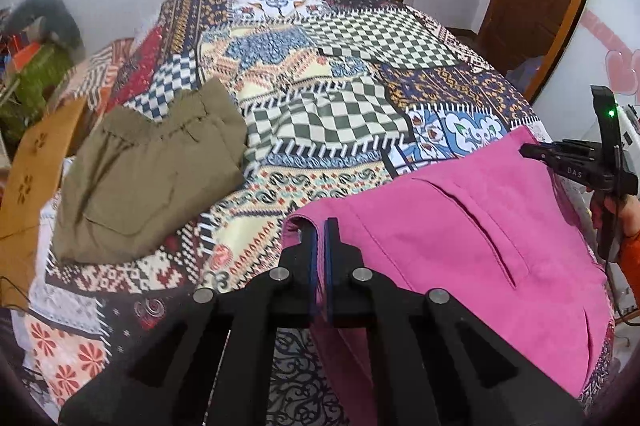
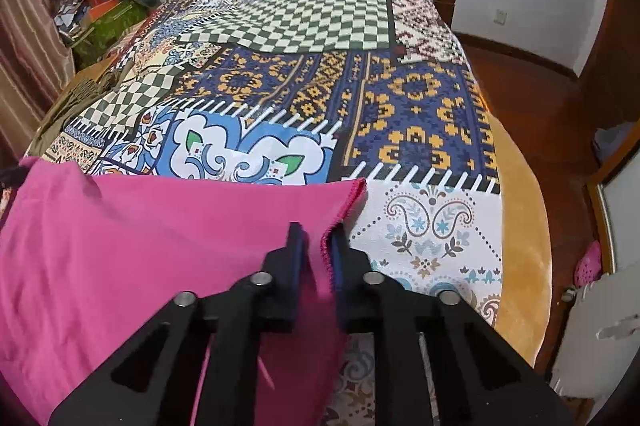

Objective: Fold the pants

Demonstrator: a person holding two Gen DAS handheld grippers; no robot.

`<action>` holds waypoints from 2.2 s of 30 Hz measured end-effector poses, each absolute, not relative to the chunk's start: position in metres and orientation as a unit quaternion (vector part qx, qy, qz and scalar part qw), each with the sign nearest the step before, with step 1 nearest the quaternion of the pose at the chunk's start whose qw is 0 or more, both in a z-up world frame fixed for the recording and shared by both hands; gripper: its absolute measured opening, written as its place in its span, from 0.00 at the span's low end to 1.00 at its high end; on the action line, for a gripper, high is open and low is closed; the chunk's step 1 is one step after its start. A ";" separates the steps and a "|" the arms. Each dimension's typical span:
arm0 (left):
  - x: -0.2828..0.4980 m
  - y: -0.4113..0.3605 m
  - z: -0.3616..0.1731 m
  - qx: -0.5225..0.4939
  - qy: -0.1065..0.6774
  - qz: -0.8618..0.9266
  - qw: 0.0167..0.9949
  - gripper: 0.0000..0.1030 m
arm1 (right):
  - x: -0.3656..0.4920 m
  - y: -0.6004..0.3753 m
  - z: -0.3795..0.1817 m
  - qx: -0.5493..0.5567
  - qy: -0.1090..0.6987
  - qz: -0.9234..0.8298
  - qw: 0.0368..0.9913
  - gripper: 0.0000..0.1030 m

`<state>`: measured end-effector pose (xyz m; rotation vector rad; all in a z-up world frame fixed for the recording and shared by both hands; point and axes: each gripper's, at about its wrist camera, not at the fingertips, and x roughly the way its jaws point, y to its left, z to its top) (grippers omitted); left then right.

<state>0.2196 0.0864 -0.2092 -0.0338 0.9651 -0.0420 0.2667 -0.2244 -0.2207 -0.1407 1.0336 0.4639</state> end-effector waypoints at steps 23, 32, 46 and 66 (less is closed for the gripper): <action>0.208 0.100 -0.201 -0.002 0.495 -0.002 0.869 0.27 | 0.247 -0.234 -0.194 -0.066 0.495 0.189 0.845 0.34; 0.151 0.084 -0.172 -0.026 0.488 -0.037 0.871 0.32 | 0.178 -0.243 -0.163 -0.070 0.484 0.200 0.849 0.34; 0.098 0.064 -0.196 -0.077 0.517 -0.060 0.850 0.34 | 0.106 -0.259 -0.188 -0.027 0.532 0.187 0.826 0.35; 0.085 0.056 -0.173 -0.008 0.465 -0.033 0.885 0.00 | 0.089 -0.251 -0.195 -0.018 0.517 0.208 0.830 0.09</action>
